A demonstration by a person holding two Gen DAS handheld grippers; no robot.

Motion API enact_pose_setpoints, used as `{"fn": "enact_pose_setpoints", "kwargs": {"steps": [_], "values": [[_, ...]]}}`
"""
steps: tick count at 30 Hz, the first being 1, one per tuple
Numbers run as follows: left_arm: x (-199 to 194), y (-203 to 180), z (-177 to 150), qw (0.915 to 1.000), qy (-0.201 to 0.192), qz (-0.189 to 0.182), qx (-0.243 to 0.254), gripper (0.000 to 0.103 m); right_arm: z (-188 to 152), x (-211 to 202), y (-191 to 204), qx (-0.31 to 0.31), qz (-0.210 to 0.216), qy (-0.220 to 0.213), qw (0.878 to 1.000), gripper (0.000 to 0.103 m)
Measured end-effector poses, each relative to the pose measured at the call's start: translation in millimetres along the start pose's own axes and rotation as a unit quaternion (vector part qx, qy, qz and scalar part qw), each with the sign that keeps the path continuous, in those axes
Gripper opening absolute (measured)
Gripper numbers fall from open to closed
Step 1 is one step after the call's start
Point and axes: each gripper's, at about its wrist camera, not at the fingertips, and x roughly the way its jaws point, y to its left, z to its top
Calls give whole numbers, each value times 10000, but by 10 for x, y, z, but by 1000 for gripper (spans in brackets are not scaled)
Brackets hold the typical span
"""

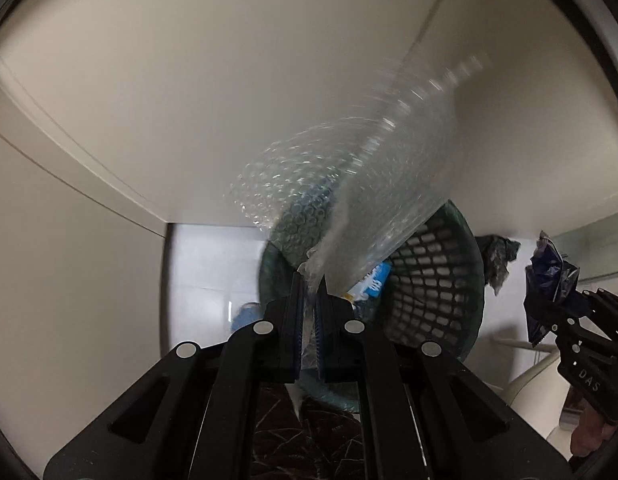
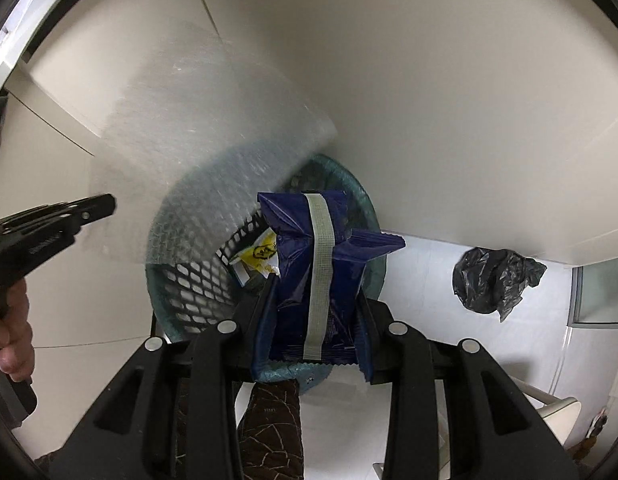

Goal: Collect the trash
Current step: 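Open the left tool dropping the bubble wrap while the right tool drops the blue wrapper, then raise both tools back up over the counter toward the remaining trash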

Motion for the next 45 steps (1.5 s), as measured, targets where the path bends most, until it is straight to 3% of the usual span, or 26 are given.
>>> {"fn": "enact_pose_setpoints", "kwargs": {"steps": [4, 6, 8, 12, 14, 17, 28, 32, 39, 45], "values": [[64, -109, -38, 9998, 4, -141, 138, 10, -49, 38, -24, 9, -75, -5, 10000, 32], [62, -159, -80, 9996, -15, -119, 256, 25, -40, 17, -41, 23, -103, -30, 9999, 32], [11, -213, -73, 9993, -147, -129, 325, 52, -18, -18, -51, 69, -99, -65, 9999, 32], [-129, -179, -77, 9988, -401, -152, 256, 71, -2, -91, -75, 81, -80, -151, 9998, 33], [-161, -149, -86, 9985, -487, -112, 208, 85, 6, -91, -76, 79, -44, -158, 9998, 34], [-186, -82, -56, 9983, -551, -49, 186, 94, 25, -55, -49, 49, -10, -176, 9998, 35], [-172, 291, -57, 9994, -307, 159, -58, 97, 108, 271, 237, 10, 171, -42, 9998, 40], [-147, 315, -101, 9996, -162, 212, -81, 97, 78, 389, 273, 0, 180, 98, 9998, 48], [-141, 291, -133, 9997, -99, 164, -175, 97, 10, 389, 241, -8, 125, 152, 9998, 71], [-313, 276, -160, 9994, -69, 73, -346, 97, 0, 183, 110, 188, 67, 21, 9998, 86]]}}
